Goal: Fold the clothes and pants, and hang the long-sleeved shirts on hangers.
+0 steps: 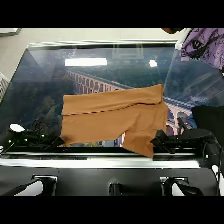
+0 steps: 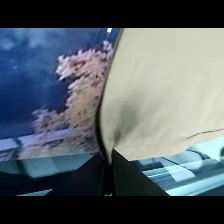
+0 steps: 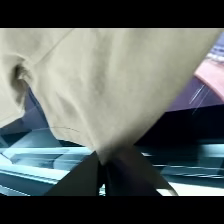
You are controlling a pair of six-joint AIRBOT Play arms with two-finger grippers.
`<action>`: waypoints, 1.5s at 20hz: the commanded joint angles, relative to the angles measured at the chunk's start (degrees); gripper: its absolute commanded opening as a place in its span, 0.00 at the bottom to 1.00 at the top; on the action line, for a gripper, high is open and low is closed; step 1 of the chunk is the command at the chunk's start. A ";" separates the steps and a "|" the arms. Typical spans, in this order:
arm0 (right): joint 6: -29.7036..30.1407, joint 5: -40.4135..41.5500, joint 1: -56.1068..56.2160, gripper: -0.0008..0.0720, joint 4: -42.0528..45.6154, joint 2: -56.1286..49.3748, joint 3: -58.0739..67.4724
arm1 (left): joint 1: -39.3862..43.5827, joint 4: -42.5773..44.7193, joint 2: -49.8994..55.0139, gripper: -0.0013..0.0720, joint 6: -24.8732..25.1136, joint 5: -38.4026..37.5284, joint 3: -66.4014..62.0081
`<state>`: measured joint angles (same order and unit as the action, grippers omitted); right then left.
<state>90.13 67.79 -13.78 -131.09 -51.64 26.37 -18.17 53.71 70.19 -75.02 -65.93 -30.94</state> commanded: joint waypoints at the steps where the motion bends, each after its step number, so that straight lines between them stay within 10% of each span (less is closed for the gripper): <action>1: -5.73 3.58 0.04 0.05 2.10 4.70 -0.02 | -0.09 0.74 -3.74 0.04 -4.22 -4.11 -0.35; 5: -15.96 15.26 0.04 0.05 4.76 16.72 0.42 | -0.07 12.55 -16.55 0.04 -16.94 -10.34 -0.33; 10: -20.17 20.04 0.04 0.05 9.03 23.69 7.06 | 0.90 13.11 -26.73 0.04 -19.54 -10.91 -0.50; 21: 3.23 1.55 2.91 0.05 5.57 -19.78 34.07 | 9.55 12.55 -7.78 0.04 -16.11 14.25 -15.89; 30: -0.74 -8.61 9.11 0.05 12.09 -40.13 51.60 | 14.01 12.87 17.05 0.04 -14.82 17.53 -35.26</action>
<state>90.61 62.24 -5.72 -120.86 -86.63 74.08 -5.21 66.39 80.44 -90.13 -49.34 -60.62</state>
